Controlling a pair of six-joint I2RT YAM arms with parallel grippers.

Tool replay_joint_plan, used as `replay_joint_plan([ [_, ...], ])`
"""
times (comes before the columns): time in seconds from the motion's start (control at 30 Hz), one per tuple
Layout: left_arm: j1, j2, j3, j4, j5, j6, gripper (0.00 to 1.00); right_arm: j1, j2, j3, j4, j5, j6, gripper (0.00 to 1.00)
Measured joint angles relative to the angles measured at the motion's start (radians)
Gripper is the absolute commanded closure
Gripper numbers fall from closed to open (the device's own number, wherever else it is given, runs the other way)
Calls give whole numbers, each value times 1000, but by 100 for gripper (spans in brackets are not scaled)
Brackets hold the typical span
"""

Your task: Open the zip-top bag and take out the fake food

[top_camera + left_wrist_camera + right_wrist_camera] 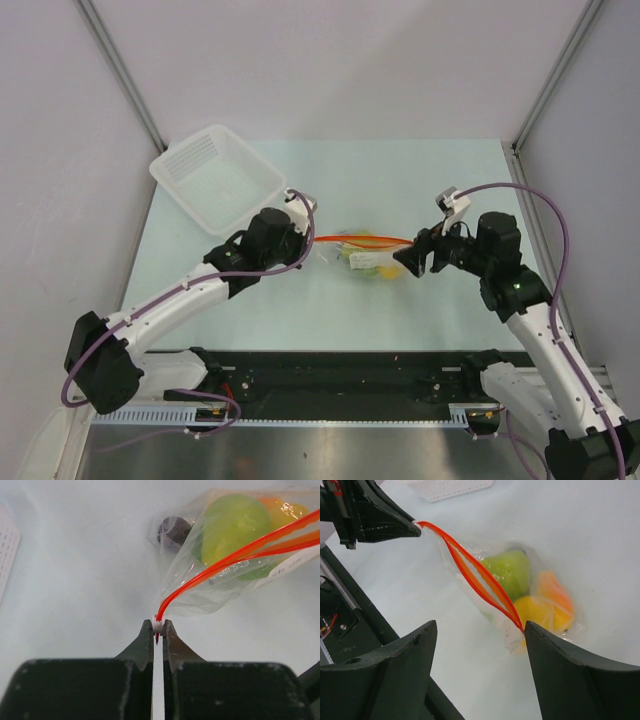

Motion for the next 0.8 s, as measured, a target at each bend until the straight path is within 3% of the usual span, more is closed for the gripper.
replay_joint_plan([
  [0.27,0,-6,-3,20,5,26,100,110,192,251,-84,46,-107,23],
  [0.47,0,-10,-4,21,8,33,100,185,438,406,-171,87,-202,39],
  [0.8,0,-10,-4,27,27,36,100,255,579,470,-253,143,-285,52],
])
